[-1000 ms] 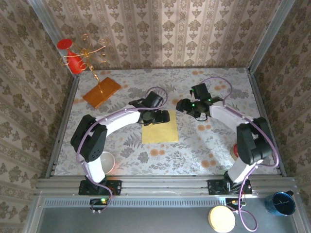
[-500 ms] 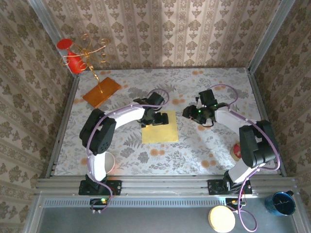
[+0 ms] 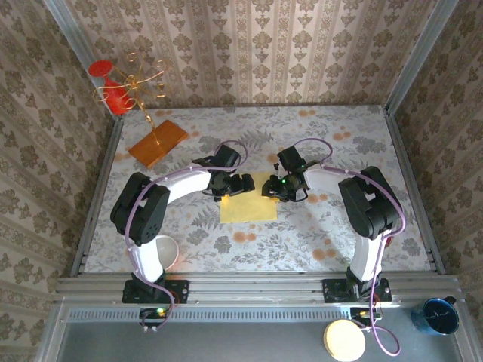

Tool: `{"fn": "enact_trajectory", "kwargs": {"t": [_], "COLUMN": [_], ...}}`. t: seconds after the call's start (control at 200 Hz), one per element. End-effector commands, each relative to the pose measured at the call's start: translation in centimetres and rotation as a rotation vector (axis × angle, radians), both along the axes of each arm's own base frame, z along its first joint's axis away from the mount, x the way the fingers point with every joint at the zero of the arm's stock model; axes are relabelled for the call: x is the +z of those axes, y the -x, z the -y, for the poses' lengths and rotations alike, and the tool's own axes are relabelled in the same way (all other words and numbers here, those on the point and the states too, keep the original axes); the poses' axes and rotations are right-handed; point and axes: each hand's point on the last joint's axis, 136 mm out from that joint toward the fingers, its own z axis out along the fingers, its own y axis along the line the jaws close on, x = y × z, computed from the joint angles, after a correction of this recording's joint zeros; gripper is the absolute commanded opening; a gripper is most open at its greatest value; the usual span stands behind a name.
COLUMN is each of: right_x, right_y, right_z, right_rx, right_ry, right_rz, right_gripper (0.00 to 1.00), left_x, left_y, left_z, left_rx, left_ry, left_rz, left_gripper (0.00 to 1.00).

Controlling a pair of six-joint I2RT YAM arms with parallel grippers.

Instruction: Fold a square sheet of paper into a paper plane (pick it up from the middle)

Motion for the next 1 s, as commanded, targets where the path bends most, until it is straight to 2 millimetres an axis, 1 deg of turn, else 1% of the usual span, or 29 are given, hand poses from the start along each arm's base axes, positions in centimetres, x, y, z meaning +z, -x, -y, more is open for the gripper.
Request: {"fn": "enact_trajectory", "kwargs": {"t": [0.0, 0.125, 0.285, 0.455, 0.665, 0.775, 0.855, 0.9, 0.945, 0.995], "right_x": [-0.3, -1.2, -2.0, -2.1, -2.1, -2.3, -2.4, -2.3, -1.9, -0.7], "right_y": [-0.4, -0.1, 0.0, -0.1, 0.0, 0.2, 0.6, 0.6, 0.3, -0.1], "right_z": [-0.1, -0.2, -0.6, -1.8, -3.8, -4.7, -5.1, -4.9, -4.4, -3.9], "right_rx": [-0.003, -0.005, -0.011, -0.008, 0.013, 0.026, 0.032, 0.029, 0.018, 0.005], "right_ry": [0.005, 0.003, -0.014, -0.059, -0.101, -0.117, -0.121, -0.119, -0.121, -0.147], "right_rz": [-0.017, -0.045, -0.074, -0.088, -0.102, -0.112, -0.122, -0.123, -0.104, -0.069], "right_gripper": [0.36, 0.33, 0.31, 0.29, 0.26, 0.24, 0.24, 0.23, 0.23, 0.26], "left_x": [-0.5, -1.3, -1.5, -1.5, -1.7, -1.9, -2.0, -1.9, -1.8, -1.4], "left_y": [0.5, 0.7, 0.7, 0.8, 1.0, 1.1, 1.2, 1.1, 1.1, 0.8], "left_z": [-0.3, -0.5, -0.7, -1.1, -1.7, -2.0, -2.2, -2.3, -2.5, -2.5], "left_rx": [0.016, 0.03, 0.044, 0.05, 0.052, 0.052, 0.05, 0.05, 0.05, 0.047], "left_ry": [0.022, 0.033, 0.045, 0.044, 0.013, -0.005, -0.019, -0.024, -0.026, -0.02], "left_rz": [-0.028, -0.046, -0.047, -0.047, -0.055, -0.059, -0.061, -0.056, -0.049, -0.033], "left_gripper": [0.92, 0.92, 0.94, 0.95, 0.91, 0.87, 0.79, 0.74, 0.68, 0.61]}}
